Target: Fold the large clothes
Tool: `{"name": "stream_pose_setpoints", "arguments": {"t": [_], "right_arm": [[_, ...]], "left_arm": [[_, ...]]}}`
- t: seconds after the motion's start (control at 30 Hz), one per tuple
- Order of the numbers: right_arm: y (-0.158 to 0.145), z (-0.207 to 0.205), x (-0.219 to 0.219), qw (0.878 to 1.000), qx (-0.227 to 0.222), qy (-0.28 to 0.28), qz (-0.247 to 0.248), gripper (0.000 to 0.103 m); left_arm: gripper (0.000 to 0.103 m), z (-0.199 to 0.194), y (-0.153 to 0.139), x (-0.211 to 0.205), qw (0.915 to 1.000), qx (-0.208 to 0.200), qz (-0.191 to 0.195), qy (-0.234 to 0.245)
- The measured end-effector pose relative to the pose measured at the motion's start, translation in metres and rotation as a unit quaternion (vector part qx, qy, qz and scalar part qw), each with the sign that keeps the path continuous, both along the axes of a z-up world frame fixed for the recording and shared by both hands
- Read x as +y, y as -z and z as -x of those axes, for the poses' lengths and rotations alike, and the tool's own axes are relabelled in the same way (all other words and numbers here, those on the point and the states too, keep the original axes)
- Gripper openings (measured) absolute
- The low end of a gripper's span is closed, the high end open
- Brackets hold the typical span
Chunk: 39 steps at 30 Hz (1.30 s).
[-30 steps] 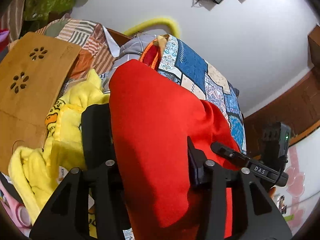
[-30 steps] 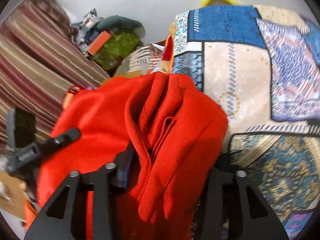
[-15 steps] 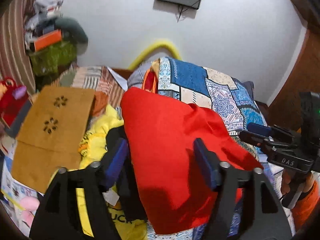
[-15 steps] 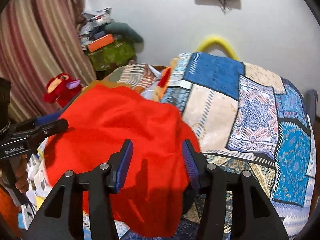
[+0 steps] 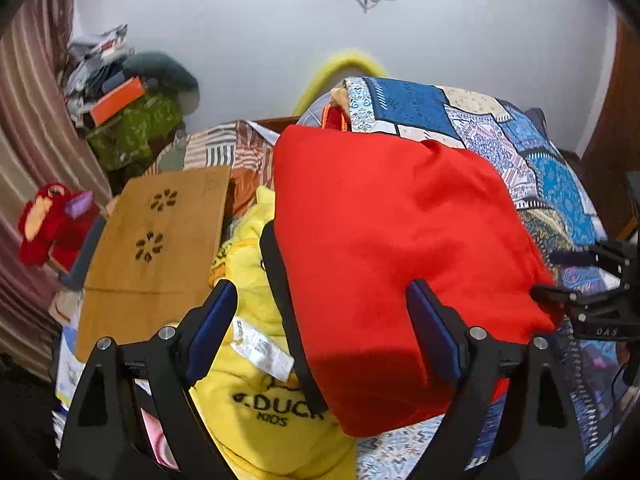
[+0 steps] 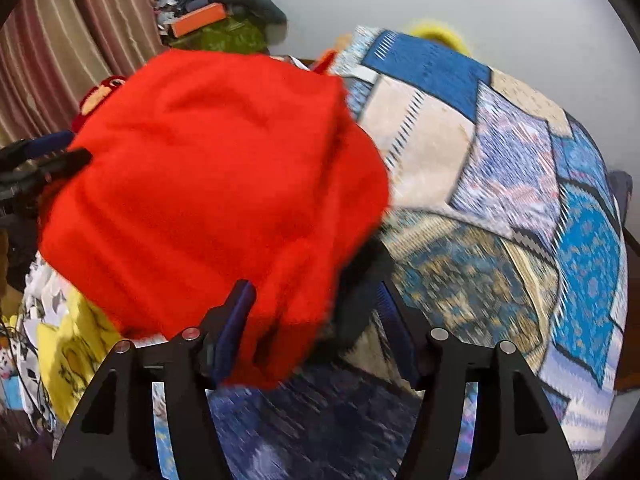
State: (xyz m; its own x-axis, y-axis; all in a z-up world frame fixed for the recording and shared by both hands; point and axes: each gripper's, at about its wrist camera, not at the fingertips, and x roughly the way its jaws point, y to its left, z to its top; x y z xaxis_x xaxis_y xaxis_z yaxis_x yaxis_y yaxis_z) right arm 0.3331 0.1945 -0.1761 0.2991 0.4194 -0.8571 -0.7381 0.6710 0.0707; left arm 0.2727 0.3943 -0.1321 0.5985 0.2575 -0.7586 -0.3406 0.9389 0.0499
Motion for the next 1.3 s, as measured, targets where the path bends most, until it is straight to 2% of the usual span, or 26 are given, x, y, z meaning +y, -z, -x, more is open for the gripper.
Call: {"name": "stream_pose_setpoints", "arguments": {"t": [0.07,0.17,0.33,0.43,0.57,0.67,0.77,0.93,1.07,1.23,1.3], "right_arm": [[-0.006,0.003,-0.010,1.000,0.001,0.009,-0.005,0.060],[-0.028,0.011,-0.024,0.999,-0.005,0.022,-0.025,0.060],[-0.078,0.041,-0.044,0.996,-0.049,0.022,-0.065,0.060],[-0.114,0.067,-0.056,0.991,-0.086,0.016,-0.102,0.060],[-0.167,0.111,-0.077,0.977,-0.138,0.007,-0.164,0.060],[-0.201,0.144,-0.095,0.961,-0.175,0.003,-0.213,0.060],[-0.229,0.179,-0.113,0.944,-0.212,0.001,-0.254,0.060],[-0.254,0.231,-0.142,0.915,-0.262,0.006,-0.306,0.060],[-0.252,0.255,-0.151,0.908,-0.274,-0.002,-0.318,0.060],[-0.244,0.279,-0.158,0.898,-0.303,0.008,-0.318,0.060],[-0.241,0.280,-0.156,0.898,-0.306,0.013,-0.315,0.060]], "left_arm": [[0.087,0.005,-0.004,-0.003,0.9999,-0.003,0.005,-0.008],[0.087,0.013,-0.012,-0.014,0.9999,-0.005,-0.009,-0.010],[0.087,0.040,-0.033,-0.036,0.9999,-0.010,-0.007,-0.007],[0.087,0.062,-0.057,-0.049,0.9992,-0.040,0.000,-0.010],[0.087,0.103,-0.101,-0.076,0.9938,-0.110,0.010,-0.007],[0.087,0.139,-0.136,-0.103,0.9859,-0.167,0.004,0.003],[0.087,0.174,-0.167,-0.135,0.9756,-0.218,-0.018,0.019],[0.087,0.234,-0.197,-0.187,0.9521,-0.299,-0.061,0.021],[0.087,0.271,-0.201,-0.223,0.9331,-0.345,-0.103,0.002],[0.087,0.293,-0.193,-0.245,0.9260,-0.361,-0.110,-0.001],[0.087,0.301,-0.189,-0.250,0.9243,-0.365,-0.110,-0.008]]}}
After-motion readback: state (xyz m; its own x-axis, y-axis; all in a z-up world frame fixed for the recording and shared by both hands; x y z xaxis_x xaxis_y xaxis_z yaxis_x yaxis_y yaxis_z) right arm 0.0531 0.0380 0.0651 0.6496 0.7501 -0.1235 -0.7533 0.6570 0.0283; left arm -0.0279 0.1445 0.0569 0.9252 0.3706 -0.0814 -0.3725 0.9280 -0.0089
